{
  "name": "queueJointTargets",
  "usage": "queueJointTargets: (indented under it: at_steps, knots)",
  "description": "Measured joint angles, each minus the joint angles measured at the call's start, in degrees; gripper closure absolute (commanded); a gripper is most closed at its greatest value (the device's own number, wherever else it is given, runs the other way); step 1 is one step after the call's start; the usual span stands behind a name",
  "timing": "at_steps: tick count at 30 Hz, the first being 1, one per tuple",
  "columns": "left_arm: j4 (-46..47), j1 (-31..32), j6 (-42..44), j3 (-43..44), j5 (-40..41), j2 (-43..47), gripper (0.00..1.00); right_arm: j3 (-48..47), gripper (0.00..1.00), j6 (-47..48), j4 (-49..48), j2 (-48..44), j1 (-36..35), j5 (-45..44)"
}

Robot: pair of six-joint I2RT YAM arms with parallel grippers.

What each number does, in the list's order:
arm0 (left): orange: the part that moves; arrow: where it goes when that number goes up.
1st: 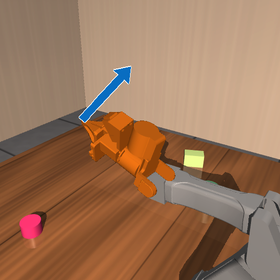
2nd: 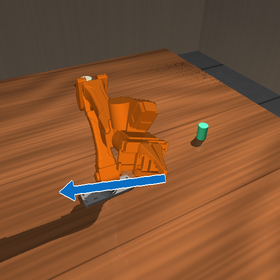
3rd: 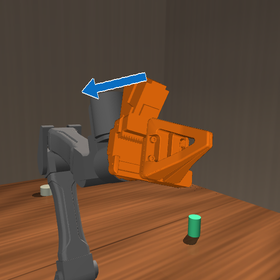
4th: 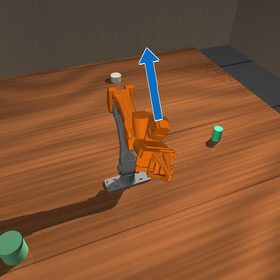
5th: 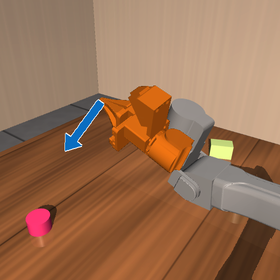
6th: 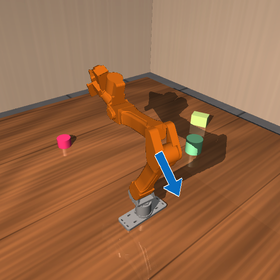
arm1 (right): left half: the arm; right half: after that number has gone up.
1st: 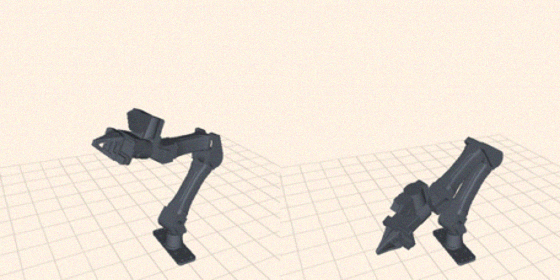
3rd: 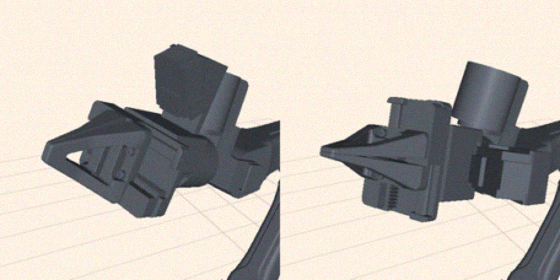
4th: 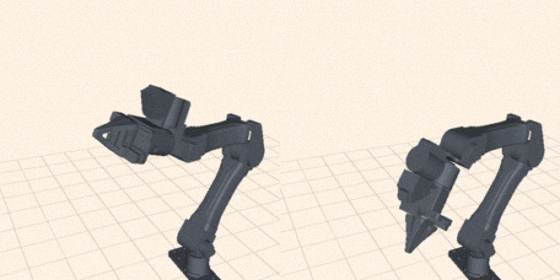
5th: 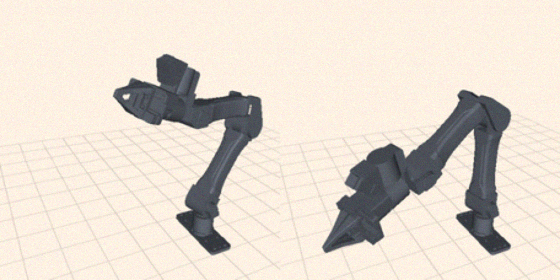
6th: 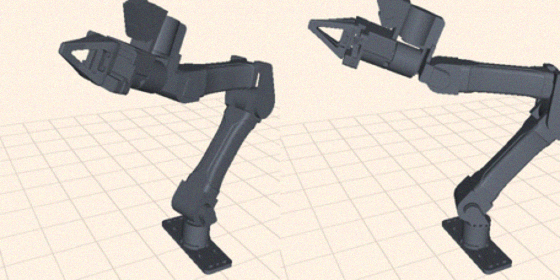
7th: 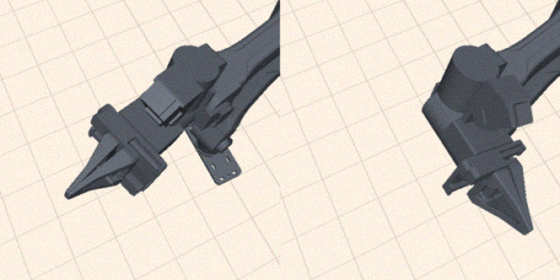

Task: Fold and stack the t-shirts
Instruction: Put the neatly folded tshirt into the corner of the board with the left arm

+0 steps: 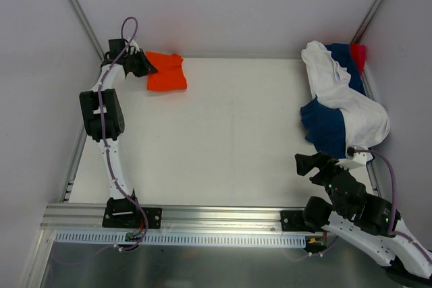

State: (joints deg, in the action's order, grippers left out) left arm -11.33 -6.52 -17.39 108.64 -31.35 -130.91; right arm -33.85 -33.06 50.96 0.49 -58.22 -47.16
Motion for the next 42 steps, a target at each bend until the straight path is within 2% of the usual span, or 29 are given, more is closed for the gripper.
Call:
queueJointTargets:
  at_steps: [9,22,23,24,26,27,36,42]
  knots:
    - [-5.40,-10.03,7.76,6.10,-1.36,-0.09,1.00,0.00,0.00,1.20,0.92,0.00,-0.02,-0.13]
    - [-7.08,-16.85,9.99,6.19,-0.98,-3.43,1.00,0.00,0.01,2.27,0.90,0.00,-0.02,-0.13]
    - [-7.04,-17.22,9.97,6.19,-1.01,-3.63,0.98,0.00,0.00,2.29,0.87,0.00,-0.02,-0.13]
    - [-7.04,-17.62,9.97,6.19,-1.01,-3.80,0.88,0.00,0.00,2.29,0.90,0.00,-0.02,-0.13]
    - [-7.06,-18.49,10.21,6.19,-0.96,-4.00,0.43,0.00,0.01,2.29,0.90,0.00,-0.02,-0.13]
    - [-7.06,-19.04,10.19,6.19,-0.76,-4.09,0.01,0.00,0.00,2.32,0.87,0.00,-0.02,-0.13]
    - [-6.08,-21.81,7.74,5.97,1.53,-4.00,0.01,0.04,0.01,2.45,0.85,0.00,-0.02,-0.11]
    - [-3.21,-21.14,4.24,3.39,-1.51,-2.19,0.01,0.76,0.00,2.71,0.70,0.00,-0.02,-0.13]
